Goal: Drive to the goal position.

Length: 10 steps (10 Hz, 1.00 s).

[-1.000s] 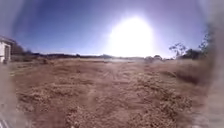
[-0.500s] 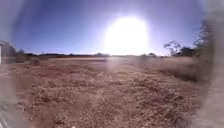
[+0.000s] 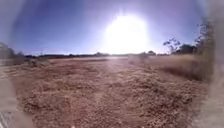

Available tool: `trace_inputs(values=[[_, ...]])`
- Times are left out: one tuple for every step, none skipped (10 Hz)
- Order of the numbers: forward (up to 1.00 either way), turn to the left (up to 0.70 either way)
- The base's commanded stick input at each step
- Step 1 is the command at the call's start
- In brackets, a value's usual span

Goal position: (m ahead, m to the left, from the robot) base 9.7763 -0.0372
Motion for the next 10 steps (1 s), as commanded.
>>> trace_inputs(values=[[0.50,0.00],[0.50,0.00],[0.50,0.00],[0.50,0.00],[0.50,0.00],[0.50,0.00],[0.50,0.00],[0.50,0.00],[0.50,0.00],[0.50,0.00]])
